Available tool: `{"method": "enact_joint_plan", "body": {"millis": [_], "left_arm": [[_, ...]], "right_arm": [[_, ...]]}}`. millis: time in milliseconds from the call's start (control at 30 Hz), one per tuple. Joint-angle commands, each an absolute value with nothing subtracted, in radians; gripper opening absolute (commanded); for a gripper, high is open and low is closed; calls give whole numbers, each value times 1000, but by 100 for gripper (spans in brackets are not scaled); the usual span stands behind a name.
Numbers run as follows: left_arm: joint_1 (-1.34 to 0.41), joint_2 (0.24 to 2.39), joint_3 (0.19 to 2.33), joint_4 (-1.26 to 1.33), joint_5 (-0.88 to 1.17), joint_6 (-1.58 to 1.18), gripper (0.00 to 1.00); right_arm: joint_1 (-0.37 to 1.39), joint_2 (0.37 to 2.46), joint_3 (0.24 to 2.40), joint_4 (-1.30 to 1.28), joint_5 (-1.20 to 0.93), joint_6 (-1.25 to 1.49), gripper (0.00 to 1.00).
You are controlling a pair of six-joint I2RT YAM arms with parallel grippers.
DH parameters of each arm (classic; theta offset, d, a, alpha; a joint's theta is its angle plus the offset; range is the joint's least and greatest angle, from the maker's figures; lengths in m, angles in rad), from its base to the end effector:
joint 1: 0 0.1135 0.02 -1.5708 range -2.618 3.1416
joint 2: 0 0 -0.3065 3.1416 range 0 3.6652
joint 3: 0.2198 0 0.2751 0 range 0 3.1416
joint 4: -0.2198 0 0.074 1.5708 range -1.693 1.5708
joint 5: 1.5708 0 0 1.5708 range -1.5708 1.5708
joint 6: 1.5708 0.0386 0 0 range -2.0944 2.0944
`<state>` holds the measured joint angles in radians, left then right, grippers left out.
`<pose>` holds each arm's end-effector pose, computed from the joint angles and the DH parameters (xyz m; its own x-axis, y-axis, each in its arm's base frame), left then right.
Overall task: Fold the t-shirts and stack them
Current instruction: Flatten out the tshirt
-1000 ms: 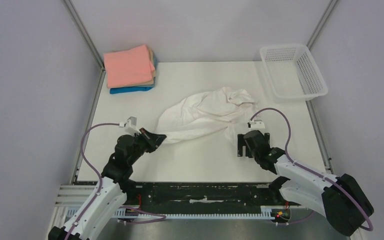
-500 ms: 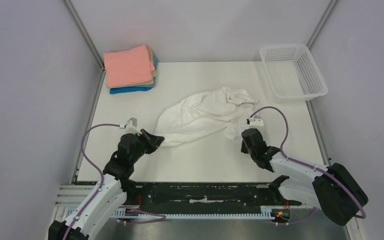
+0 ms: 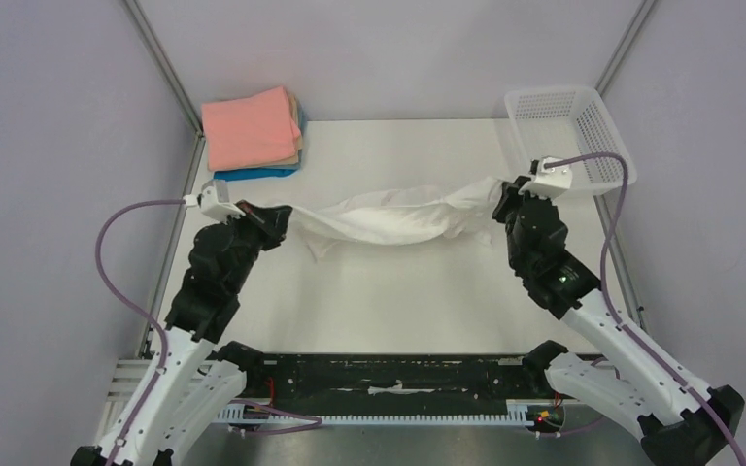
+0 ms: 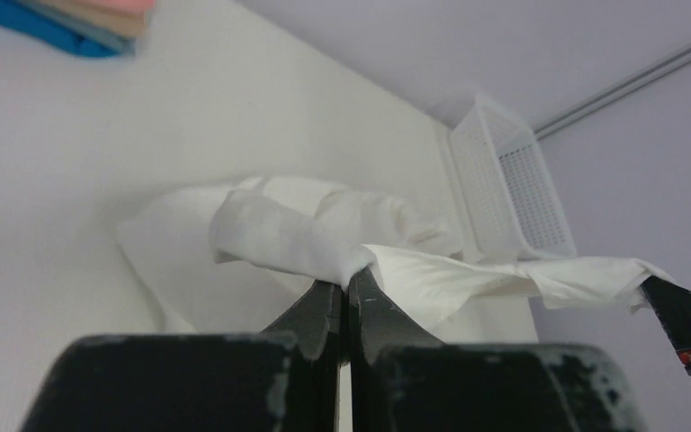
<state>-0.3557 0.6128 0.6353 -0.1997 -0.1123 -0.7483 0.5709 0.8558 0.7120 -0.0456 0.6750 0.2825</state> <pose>0.1392 -0.0471 0.3360 -0.2862 -0.6149 -0.7348 0.0654 0.7526 -0.6553 0.1776 0.0854 0.3462 -0.1258 0.1779 -0.9760 0.1349 0.9777 0.1608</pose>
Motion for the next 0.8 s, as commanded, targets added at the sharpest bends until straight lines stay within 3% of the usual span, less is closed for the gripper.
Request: {"method": "enact_joint_plan", "body": {"millis": [0, 167, 433, 767], "left_arm": [[-358, 564, 836, -267, -255, -609, 2], [-358, 495, 991, -323, -303, -545, 2], [-358, 383, 1173, -319, -283, -545, 2], [-358, 466, 1494, -396, -144, -508, 2]], "right_arm": [[564, 829, 926, -7, 801, 109, 0], [565, 801, 1118, 44, 788, -4, 0], [564, 785, 1459, -19, 536, -88, 0], [565, 842, 1821, -31, 376, -148, 0]]}}
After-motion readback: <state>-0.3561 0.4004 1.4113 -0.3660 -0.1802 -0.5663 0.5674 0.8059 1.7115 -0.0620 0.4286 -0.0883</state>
